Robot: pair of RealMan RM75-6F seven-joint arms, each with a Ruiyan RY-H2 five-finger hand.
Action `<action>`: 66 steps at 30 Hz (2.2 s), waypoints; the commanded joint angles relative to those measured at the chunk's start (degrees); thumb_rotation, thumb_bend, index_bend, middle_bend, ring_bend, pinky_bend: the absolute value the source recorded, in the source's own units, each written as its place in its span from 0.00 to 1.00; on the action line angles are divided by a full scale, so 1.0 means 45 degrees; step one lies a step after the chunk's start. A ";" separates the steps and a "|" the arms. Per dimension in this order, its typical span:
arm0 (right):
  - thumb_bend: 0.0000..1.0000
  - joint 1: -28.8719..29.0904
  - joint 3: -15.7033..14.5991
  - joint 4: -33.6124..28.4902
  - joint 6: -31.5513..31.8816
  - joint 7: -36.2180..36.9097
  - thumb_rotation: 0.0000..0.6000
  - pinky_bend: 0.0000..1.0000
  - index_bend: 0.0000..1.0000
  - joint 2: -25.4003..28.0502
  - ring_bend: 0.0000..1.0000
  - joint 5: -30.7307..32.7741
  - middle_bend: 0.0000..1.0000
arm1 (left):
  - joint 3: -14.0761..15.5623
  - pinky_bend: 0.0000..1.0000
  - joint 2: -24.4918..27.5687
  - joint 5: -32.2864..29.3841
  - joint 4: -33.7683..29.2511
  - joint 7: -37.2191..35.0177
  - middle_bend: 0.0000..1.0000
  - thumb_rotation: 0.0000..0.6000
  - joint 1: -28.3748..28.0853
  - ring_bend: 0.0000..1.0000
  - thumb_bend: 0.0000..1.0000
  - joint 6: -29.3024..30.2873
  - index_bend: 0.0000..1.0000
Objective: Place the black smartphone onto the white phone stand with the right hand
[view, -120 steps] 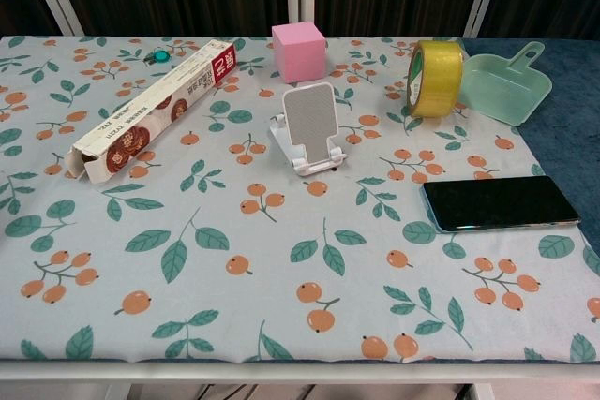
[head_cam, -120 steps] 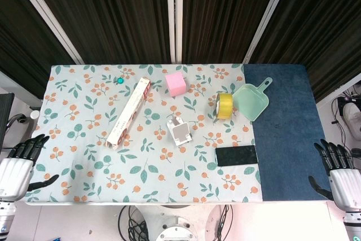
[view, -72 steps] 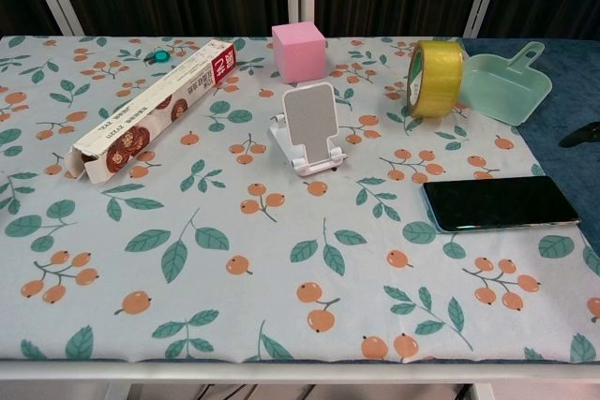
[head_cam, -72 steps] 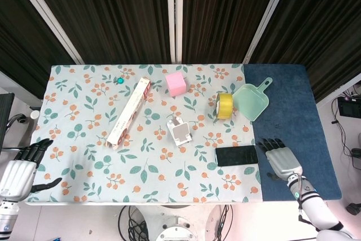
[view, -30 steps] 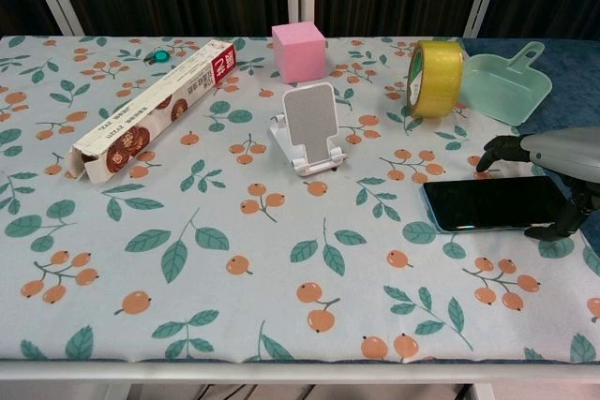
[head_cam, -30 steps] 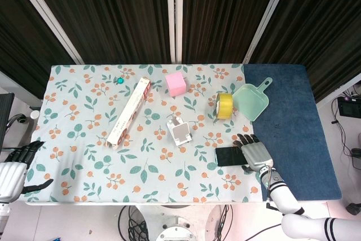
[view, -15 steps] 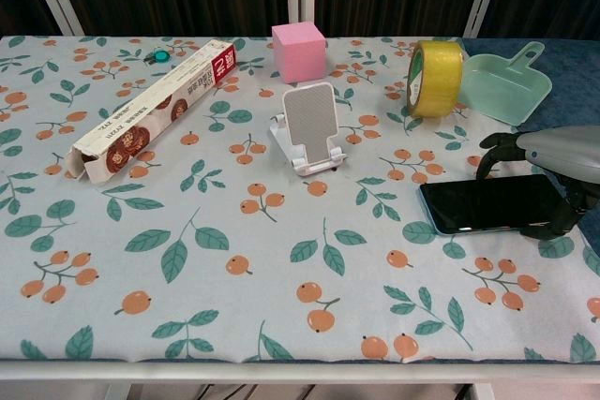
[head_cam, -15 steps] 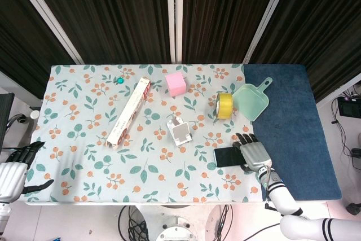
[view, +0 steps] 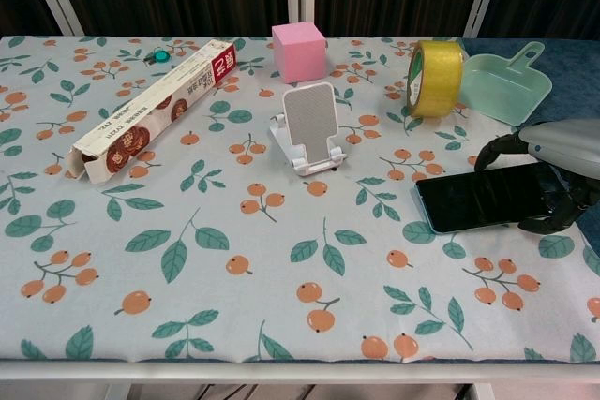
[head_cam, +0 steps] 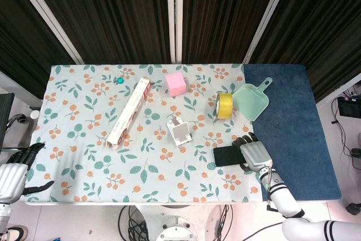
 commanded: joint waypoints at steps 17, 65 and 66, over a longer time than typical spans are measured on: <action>0.49 -0.0578 0.0485 -0.0576 0.1460 0.1398 1.00 0.00 0.61 0.0695 0.45 -0.2497 0.43 | -0.0025 0.22 -0.0023 -0.0053 0.0118 -0.0232 0.12 0.81 0.0074 0.15 0.06 0.0096 0.11; 0.43 0.6720 0.0595 0.7307 0.1117 -0.0893 1.00 0.00 0.51 0.1827 0.38 -1.5649 0.33 | -0.0060 0.22 -0.0448 -0.0408 0.0854 -0.0752 0.12 0.81 0.0290 0.15 0.06 -0.0002 0.11; 0.43 0.6763 0.0536 0.7414 0.1162 -0.0790 1.00 0.00 0.50 0.1747 0.38 -1.5685 0.33 | -0.0059 0.22 -0.0448 -0.0419 0.0868 -0.0769 0.12 0.81 0.0301 0.15 0.06 0.0000 0.11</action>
